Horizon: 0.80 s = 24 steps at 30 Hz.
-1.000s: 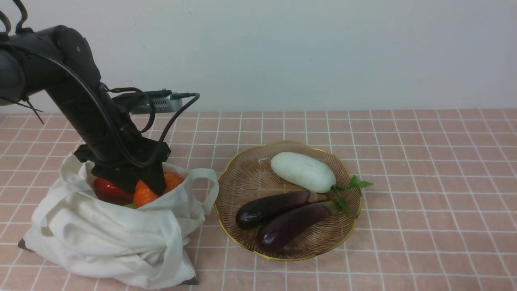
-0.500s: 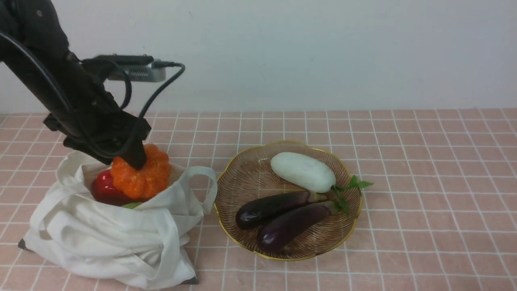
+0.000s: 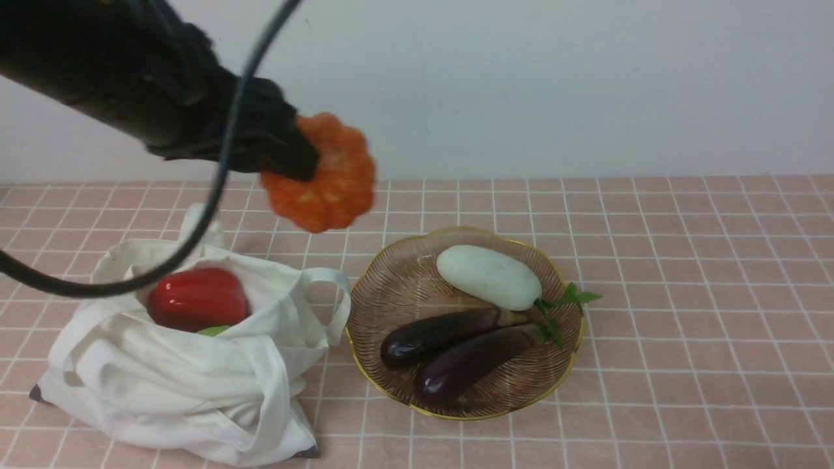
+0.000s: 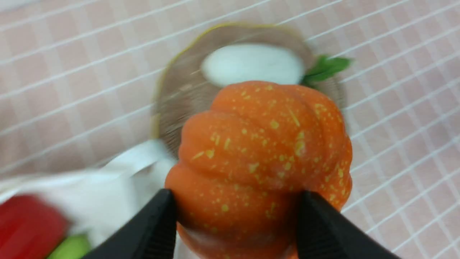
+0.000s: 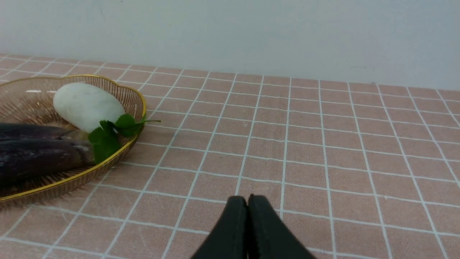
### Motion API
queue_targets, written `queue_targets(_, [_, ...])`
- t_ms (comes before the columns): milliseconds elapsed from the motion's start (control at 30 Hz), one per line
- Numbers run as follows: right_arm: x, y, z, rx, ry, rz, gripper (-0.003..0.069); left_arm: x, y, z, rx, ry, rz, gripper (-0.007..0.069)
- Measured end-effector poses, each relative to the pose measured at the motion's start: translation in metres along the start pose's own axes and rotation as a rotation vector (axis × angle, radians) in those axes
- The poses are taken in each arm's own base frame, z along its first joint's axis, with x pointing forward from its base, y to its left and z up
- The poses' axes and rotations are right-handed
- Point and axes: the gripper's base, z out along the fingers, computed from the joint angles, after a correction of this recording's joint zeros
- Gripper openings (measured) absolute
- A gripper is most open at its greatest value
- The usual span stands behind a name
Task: Take vegetables from bag on pink coffee tablecloth place on plate.
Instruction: 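Move the orange pumpkin from the bag onto the plate with the left gripper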
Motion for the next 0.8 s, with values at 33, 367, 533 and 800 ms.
queue_targets(33, [0.0,0.0,0.0,0.0,0.0,0.0,-0.0015,-0.002,-0.007,0.008,0.017,-0.002,0.018,0.0387])
queue_targets(367, [0.0,0.0,0.0,0.0,0.0,0.0,-0.0015,0.005,-0.017,0.156,0.043,0.112,0.024,0.0387])
queue_targets(533, [0.0,0.0,0.0,0.0,0.0,0.0,-0.0015,0.015,-0.004,0.188,-0.001,0.161,0.039,0.0387])
queue_targets(800, [0.0,0.0,0.0,0.0,0.0,0.0,-0.0015,0.017,0.006,0.201,-0.072,0.149,0.067,0.0391])
